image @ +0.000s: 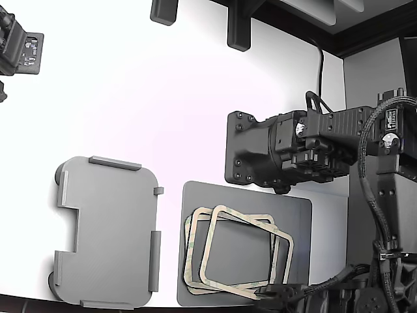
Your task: Grab top frame and put it into gray box.
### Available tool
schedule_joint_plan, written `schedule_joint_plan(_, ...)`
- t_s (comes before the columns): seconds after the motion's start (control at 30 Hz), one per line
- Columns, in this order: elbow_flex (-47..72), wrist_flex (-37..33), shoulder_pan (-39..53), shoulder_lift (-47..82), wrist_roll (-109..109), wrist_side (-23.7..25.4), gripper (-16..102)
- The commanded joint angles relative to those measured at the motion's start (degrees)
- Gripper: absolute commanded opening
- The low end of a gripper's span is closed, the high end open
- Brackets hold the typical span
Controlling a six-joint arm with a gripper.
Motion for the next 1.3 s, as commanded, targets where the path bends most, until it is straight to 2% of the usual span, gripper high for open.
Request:
schedule_joint_plan(0.0,-5.5,3.7,-1.4,1.8,10.1,3.3,-10)
schedule_joint_plan(0.13,-10.1,8.4,-2.5,2.3,23.7,8.1,-10)
schedule_joint_plan(0.23,-10.4,7.9,-3.9,4.7,35.2,9.8,-10)
schedule_joint_plan(0.43,-11.9,7.6,-7.9,8.6,57.0,17.9,-11)
schedule_joint_plan(0.6,-15.5,8.7,-13.6,8.9,110.3,20.8,-11)
schedule_joint_plan(0.67,-14.9,8.7,-15.8,9.9,118.6,21.0,-11)
schedule_joint_plan(0.87,-10.8,8.7,-20.5,13.9,144.8,26.6,-12)
schedule_joint_plan(0.97,-7.6,8.7,-22.9,16.1,155.9,27.2,-12)
schedule_joint_plan(1.03,-6.3,8.6,-25.4,17.1,160.1,25.8,-12)
schedule_joint_plan(1.17,-6.3,8.6,-33.0,16.2,167.7,18.5,-13)
schedule_joint_plan(1.27,-7.0,8.5,-36.9,15.5,188.3,14.2,-13)
